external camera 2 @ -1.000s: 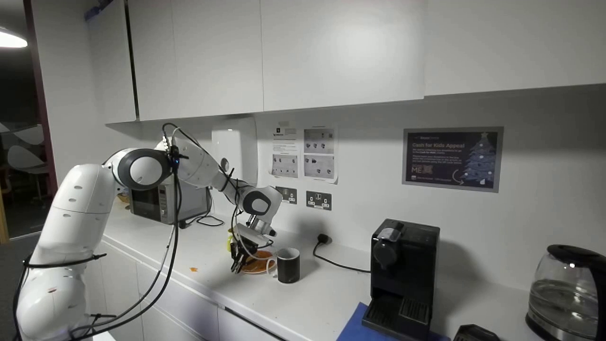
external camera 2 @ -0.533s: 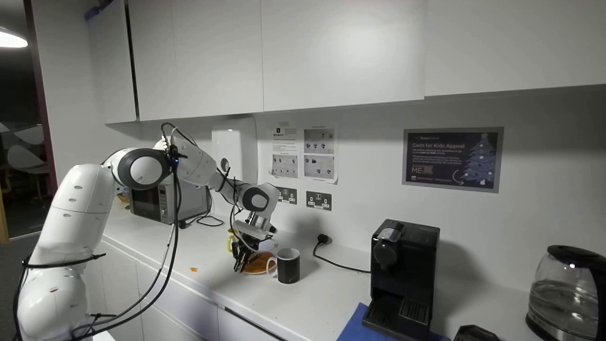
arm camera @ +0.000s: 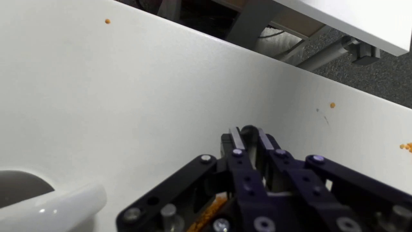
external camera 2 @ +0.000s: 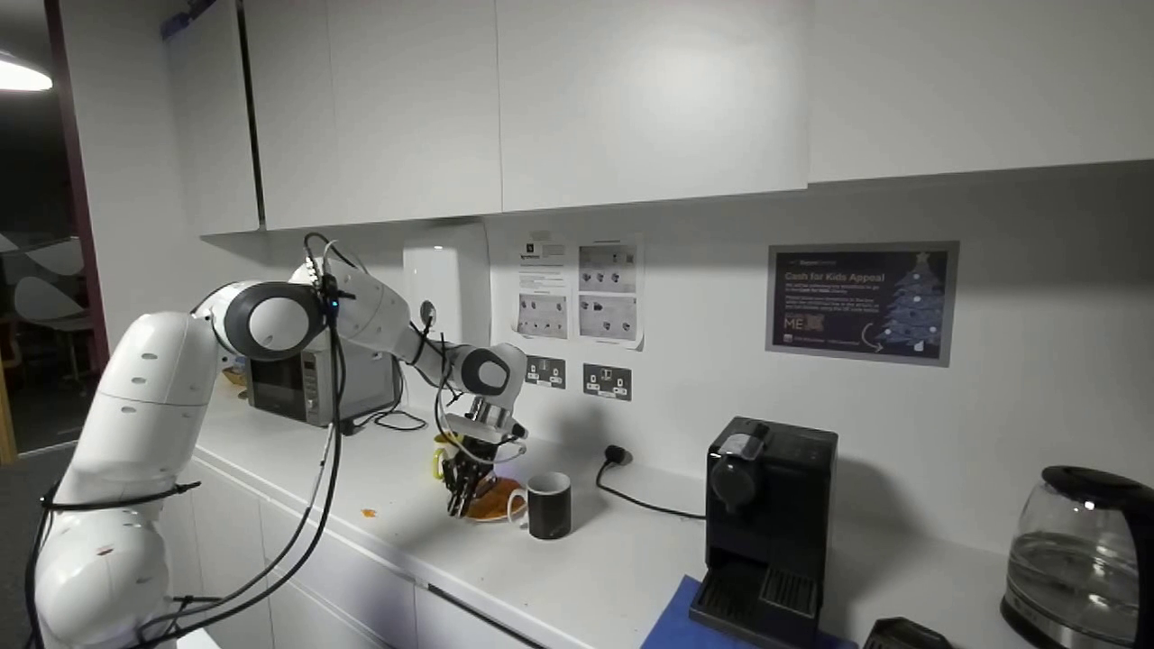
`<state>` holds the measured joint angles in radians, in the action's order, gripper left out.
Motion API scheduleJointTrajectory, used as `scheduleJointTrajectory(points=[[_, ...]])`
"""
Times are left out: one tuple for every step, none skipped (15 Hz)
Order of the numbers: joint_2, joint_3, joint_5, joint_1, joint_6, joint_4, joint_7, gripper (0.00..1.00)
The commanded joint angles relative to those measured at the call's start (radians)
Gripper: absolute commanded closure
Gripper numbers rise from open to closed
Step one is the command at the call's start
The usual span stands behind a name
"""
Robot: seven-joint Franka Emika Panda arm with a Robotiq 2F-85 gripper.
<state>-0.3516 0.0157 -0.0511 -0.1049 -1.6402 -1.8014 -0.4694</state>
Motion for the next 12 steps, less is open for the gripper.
scheduleJointTrajectory(points=[[0.013,0.004,-0.068,0.019,0.050,0.026,0.058,0.97],[0.013,0.004,-0.089,0.025,0.053,0.032,0.071,0.97],[0.013,0.004,-0.113,0.033,0.057,0.038,0.084,0.97],[0.014,0.003,-0.133,0.038,0.059,0.043,0.094,0.97],[0.016,0.003,-0.154,0.044,0.062,0.047,0.107,0.97],[0.017,0.002,-0.171,0.050,0.061,0.050,0.119,0.97],[0.019,0.000,-0.183,0.055,0.060,0.053,0.128,0.97],[0.021,0.000,-0.194,0.061,0.058,0.055,0.141,0.97],[0.023,-0.001,-0.200,0.065,0.058,0.058,0.152,0.97],[0.026,-0.001,-0.204,0.070,0.057,0.058,0.166,0.97],[0.028,-0.001,-0.206,0.075,0.058,0.059,0.190,0.97],[0.028,0.000,-0.208,0.081,0.067,0.062,0.215,0.97]])
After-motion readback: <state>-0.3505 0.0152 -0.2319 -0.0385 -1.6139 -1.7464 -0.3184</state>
